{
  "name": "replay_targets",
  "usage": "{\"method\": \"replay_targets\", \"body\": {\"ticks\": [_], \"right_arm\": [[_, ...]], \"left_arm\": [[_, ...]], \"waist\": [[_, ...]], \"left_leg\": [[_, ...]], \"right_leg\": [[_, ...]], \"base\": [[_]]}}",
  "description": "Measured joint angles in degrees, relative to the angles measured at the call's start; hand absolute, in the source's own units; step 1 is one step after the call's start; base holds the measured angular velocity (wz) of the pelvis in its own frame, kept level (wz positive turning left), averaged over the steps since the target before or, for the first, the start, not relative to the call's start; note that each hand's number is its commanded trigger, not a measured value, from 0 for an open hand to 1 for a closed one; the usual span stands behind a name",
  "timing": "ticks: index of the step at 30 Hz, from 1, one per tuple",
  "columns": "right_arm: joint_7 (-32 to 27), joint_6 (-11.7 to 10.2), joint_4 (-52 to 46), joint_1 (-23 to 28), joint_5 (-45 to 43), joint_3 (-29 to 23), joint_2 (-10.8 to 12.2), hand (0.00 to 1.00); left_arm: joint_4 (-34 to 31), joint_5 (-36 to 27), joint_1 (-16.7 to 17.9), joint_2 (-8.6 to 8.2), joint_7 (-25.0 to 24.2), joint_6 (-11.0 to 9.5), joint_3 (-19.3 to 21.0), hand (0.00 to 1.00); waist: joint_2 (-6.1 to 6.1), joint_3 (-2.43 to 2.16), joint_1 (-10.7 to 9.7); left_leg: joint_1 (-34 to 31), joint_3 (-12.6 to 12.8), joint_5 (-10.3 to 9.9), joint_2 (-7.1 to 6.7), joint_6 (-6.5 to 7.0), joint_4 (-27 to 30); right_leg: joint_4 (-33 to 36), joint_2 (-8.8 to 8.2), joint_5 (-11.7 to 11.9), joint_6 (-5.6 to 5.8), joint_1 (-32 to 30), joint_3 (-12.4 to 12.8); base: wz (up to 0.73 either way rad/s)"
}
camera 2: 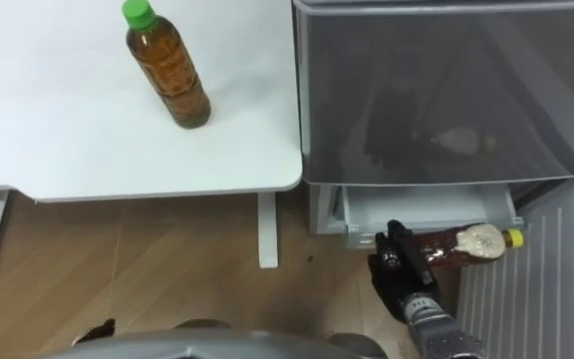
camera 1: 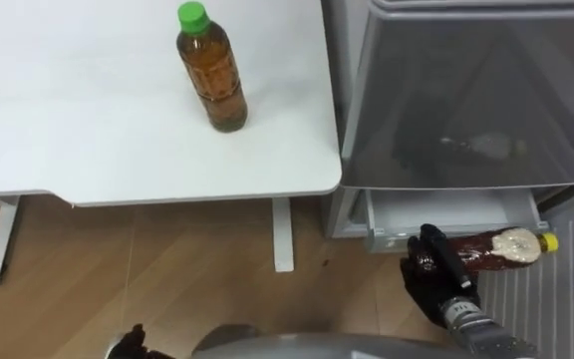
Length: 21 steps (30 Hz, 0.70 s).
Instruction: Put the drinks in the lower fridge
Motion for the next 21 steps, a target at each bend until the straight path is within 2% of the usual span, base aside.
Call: {"method": "replay_targets", "body": {"ticks": [4,9,11,13,15,19,21], "right_arm": [[-0.2,0.1,6.0,-6.8,-0.1,0.0,0.1,1.0],[-0.3,0.1,8.2,-11.3,-0.1,-0.1,-0.1,1.0],[-0.3,0.6,11.1,-14.9,-0.3,-0.3,-0.4,1.0],[-0.7,0.7,12.0,-17.0,-0.1,-0.6,-0.7,1.0],[-0.8,0.7,12.0,-18.7,-0.3,-0.6,-1.1,1.0],[-3.2,1.6,12.0,-23.4,-0.6,-1.2,-3.2,1.0],[-4.3,1.9,11.7,-24.5,-0.8,-1.4,-4.8,1.0]], "left_arm": [[3.7,0.2,-5.3,0.23,-1.3,-0.2,-2.0,0.0],[5.8,0.2,-9.7,0.3,-2.7,-0.4,-4.0,0.0],[6.7,-0.4,-12.3,0.32,-2.8,-0.5,-4.3,0.0],[6.9,-1.1,-13.8,0.46,-2.6,-0.5,-5.8,0.0],[6.9,-1.9,-15.1,0.52,-2.6,-0.5,-7.2,0.0],[7.2,-3.9,-17.5,0.54,-2.4,-0.8,-8.1,0.0],[7.2,-4.9,-18.1,0.54,-2.1,-1.0,-7.9,0.0]], "waist": [[-0.4,0.38,0.6],[-0.47,0.48,2.5],[-0.77,0.69,2.8],[-0.81,1.16,3.1],[-0.7,1.39,3.2],[-1.0,1.95,4.0],[-1.11,2.03,4.2]], "left_leg": [[-4.3,-0.4,0.8,-0.16,0.24,0.9],[-9.6,-0.4,1.4,-0.17,0.44,2.0],[-12.4,-0.4,2.2,-0.36,0.53,1.9],[-13.9,-0.5,2.6,-0.42,0.56,2.0],[-15.8,-0.7,2.7,-0.42,0.57,2.6],[-19.9,0.0,3.7,-0.79,0.86,2.7],[-21.4,-0.1,4.2,-1.16,1.1,2.6]], "right_leg": [[1.4,-0.4,0.3,-0.14,-4.3,-0.7],[2.8,-0.61,0.7,-0.27,-9.9,-0.6],[3.8,-0.98,0.8,-0.42,-13.1,-0.8],[4.4,-1.12,0.9,-0.48,-14.6,-0.9],[5.0,-1.18,0.9,-0.58,-16.6,-1.0],[7.8,-2.17,0.9,-0.69,-22.0,-0.8],[8.6,-2.64,0.9,-0.65,-23.8,-0.8]], "base": [[0.07],[-0.02],[0.03],[0.06],[0.02],[-0.04],[0.07]]}}
